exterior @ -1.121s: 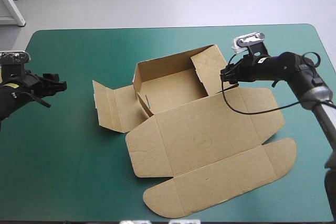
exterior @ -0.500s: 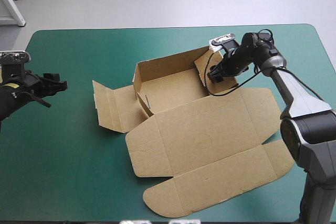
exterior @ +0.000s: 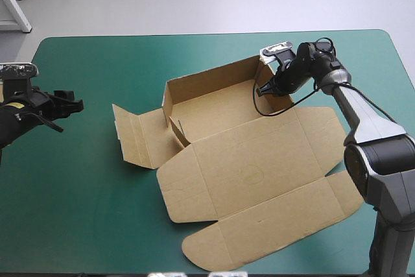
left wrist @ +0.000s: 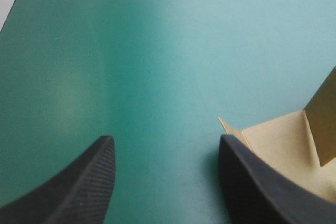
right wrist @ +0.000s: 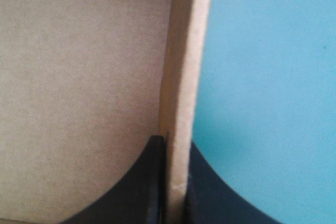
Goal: Fold the box
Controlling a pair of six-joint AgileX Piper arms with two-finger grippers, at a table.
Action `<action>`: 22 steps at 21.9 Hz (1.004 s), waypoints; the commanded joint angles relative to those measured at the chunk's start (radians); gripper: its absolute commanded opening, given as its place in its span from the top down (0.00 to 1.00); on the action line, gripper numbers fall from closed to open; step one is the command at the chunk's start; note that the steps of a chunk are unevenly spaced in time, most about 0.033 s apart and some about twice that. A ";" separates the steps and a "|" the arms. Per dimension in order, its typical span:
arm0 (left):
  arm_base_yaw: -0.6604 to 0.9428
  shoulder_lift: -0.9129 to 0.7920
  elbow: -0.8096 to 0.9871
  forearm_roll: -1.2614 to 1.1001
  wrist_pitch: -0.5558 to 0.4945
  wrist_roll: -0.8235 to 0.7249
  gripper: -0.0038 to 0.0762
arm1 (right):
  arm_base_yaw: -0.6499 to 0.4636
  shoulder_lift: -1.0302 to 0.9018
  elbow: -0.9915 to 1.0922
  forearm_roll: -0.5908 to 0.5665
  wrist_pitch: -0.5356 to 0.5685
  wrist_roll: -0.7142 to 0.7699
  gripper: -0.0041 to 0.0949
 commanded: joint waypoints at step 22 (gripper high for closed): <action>-0.006 0.057 -0.027 -0.081 -0.101 -0.006 0.43 | -0.246 -0.280 -0.267 0.352 -0.067 0.017 0.97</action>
